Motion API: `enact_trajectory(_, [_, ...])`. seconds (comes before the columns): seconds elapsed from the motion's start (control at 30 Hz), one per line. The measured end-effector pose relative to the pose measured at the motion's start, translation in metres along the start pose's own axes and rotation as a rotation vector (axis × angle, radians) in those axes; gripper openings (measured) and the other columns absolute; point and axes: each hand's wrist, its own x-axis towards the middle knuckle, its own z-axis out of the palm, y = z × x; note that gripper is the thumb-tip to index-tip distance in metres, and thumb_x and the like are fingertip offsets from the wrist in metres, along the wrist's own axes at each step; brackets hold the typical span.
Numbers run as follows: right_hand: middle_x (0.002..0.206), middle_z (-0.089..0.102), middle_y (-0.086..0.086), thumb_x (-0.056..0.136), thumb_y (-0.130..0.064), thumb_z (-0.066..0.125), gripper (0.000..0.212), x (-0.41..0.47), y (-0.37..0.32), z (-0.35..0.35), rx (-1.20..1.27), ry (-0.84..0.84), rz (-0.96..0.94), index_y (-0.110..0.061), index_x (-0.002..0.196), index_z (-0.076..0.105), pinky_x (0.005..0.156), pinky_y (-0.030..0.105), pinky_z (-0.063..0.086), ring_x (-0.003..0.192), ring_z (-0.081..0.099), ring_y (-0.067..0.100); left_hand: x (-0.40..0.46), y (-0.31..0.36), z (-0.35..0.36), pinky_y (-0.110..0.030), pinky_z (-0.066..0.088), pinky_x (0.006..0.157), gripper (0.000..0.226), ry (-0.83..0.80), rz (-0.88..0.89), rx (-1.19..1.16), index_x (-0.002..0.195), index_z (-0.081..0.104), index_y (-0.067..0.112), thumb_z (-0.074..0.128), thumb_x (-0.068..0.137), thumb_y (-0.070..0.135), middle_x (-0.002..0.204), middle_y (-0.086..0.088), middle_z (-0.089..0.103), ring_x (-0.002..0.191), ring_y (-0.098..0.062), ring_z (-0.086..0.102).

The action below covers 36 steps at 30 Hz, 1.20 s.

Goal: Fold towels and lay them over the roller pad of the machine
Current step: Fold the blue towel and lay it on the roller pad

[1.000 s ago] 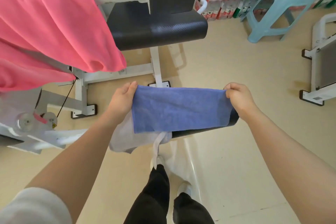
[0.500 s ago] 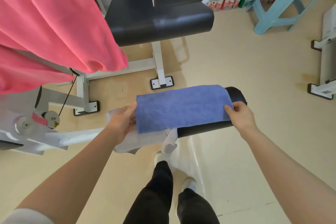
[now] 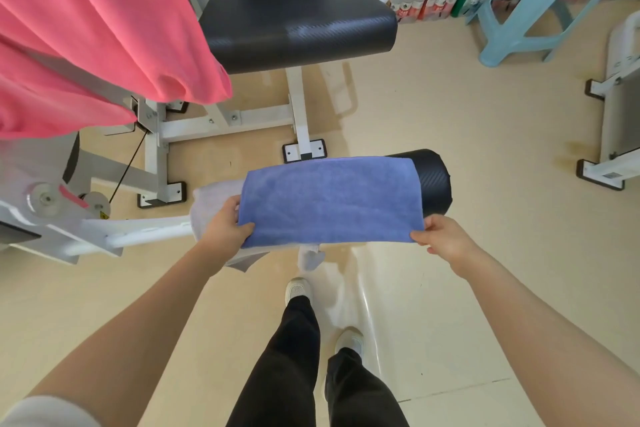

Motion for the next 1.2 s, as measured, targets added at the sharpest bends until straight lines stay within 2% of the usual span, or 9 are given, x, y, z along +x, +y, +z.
enact_trajectory(0.1, [0.078, 0.050, 0.001, 0.090, -0.015, 0.054, 0.009, 0.003, -0.009, 0.005, -0.082, -0.012, -0.005, -0.009, 0.084, 0.050, 0.077, 0.037, 0.045, 0.080, 0.047, 0.021, -0.002, 0.018, 0.013, -0.035, 0.038, 0.089, 0.067, 0.125, -0.002, 0.140, 0.142, 0.027, 0.012, 0.056, 0.082, 0.001, 0.124, -0.015, 0.049, 0.107, -0.030, 0.048])
enact_trajectory(0.23, [0.062, 0.042, 0.000, 0.086, -0.011, 0.050, 0.027, 0.021, -0.033, 0.001, -0.251, 0.381, -0.289, -0.016, 0.064, 0.038, 0.050, 0.027, 0.028, 0.066, 0.038, 0.027, 0.003, 0.050, 0.028, -0.041, 0.017, 0.112, 0.088, 0.302, 0.185, 0.423, 0.148, 0.007, 0.017, 0.054, 0.076, 0.001, 0.155, -0.010, 0.008, 0.140, -0.031, 0.014])
enact_trajectory(0.3, [0.100, 0.058, 0.009, 0.088, -0.011, 0.049, 0.013, 0.030, -0.047, 0.000, -0.300, 0.442, -0.378, -0.013, 0.099, 0.057, 0.072, 0.031, 0.043, 0.093, 0.050, 0.033, 0.011, 0.063, 0.038, -0.041, 0.016, 0.112, 0.076, 0.237, 0.367, 0.542, 0.146, 0.019, 0.014, 0.056, 0.080, 0.011, 0.156, -0.011, 0.004, 0.141, -0.031, 0.012])
enact_trajectory(0.37, [0.144, 0.039, 0.009, 0.092, -0.019, 0.050, 0.050, 0.040, -0.058, 0.000, -0.510, 0.320, -0.414, -0.015, 0.140, 0.035, 0.103, 0.040, 0.033, 0.129, 0.036, 0.034, 0.023, 0.072, 0.050, -0.039, 0.015, 0.113, 0.070, 0.126, 0.516, 0.681, 0.146, 0.023, 0.011, 0.058, 0.086, 0.025, 0.157, -0.011, 0.000, 0.142, -0.029, 0.011])
enact_trajectory(0.47, [0.152, 0.028, 0.003, 0.094, -0.030, 0.050, 0.066, 0.051, -0.074, 0.007, -0.897, 0.080, -0.525, -0.019, 0.149, 0.014, 0.114, 0.039, 0.016, 0.142, 0.019, 0.027, 0.043, 0.077, 0.065, -0.034, 0.017, 0.114, 0.087, -0.055, 0.660, 0.871, 0.148, 0.011, 0.008, 0.063, 0.085, 0.037, 0.158, -0.010, -0.004, 0.143, -0.026, 0.012])
enact_trajectory(0.7, [0.099, 0.056, -0.005, 0.079, -0.023, 0.065, 0.025, 0.061, -0.108, 0.007, -0.894, 0.012, -0.699, -0.024, 0.105, 0.061, 0.104, 0.030, 0.018, 0.107, 0.038, 0.019, 0.075, 0.074, 0.060, -0.030, 0.013, 0.117, 0.091, -0.347, 0.766, 0.879, 0.148, 0.007, 0.006, 0.060, 0.085, 0.043, 0.157, -0.010, 0.013, 0.144, -0.023, 0.016])
enact_trajectory(0.83, [0.064, 0.042, -0.011, 0.076, -0.036, 0.068, 0.027, 0.057, -0.116, -0.003, -0.971, -0.260, -0.543, -0.030, 0.065, 0.045, 0.103, 0.029, 0.014, 0.087, 0.041, 0.013, 0.078, 0.069, 0.061, -0.030, 0.014, 0.117, 0.092, -0.330, 0.800, 0.833, 0.148, 0.009, 0.004, 0.061, 0.084, 0.043, 0.155, -0.011, 0.019, 0.143, -0.022, 0.020])
enact_trajectory(1.03, [0.063, 0.044, -0.007, 0.080, -0.049, 0.058, 0.031, 0.060, -0.123, -0.040, -1.176, -0.329, -0.274, -0.022, 0.068, 0.049, 0.077, 0.026, 0.030, 0.072, 0.046, 0.016, 0.082, 0.068, 0.060, -0.030, 0.015, 0.114, 0.092, -0.352, 0.763, 0.754, 0.149, 0.009, 0.010, 0.063, 0.083, 0.043, 0.155, -0.005, 0.022, 0.142, -0.020, 0.021])
enact_trajectory(1.2, [0.084, 0.051, -0.001, 0.083, -0.029, 0.059, 0.014, 0.059, -0.119, -0.022, -1.123, -0.047, -0.302, -0.019, 0.078, 0.052, 0.062, 0.033, 0.040, 0.087, 0.052, 0.025, 0.083, 0.070, 0.061, -0.030, 0.014, 0.113, 0.095, -0.366, 0.702, 0.763, 0.149, 0.009, 0.012, 0.065, 0.080, 0.045, 0.154, -0.003, 0.023, 0.140, -0.021, 0.023])
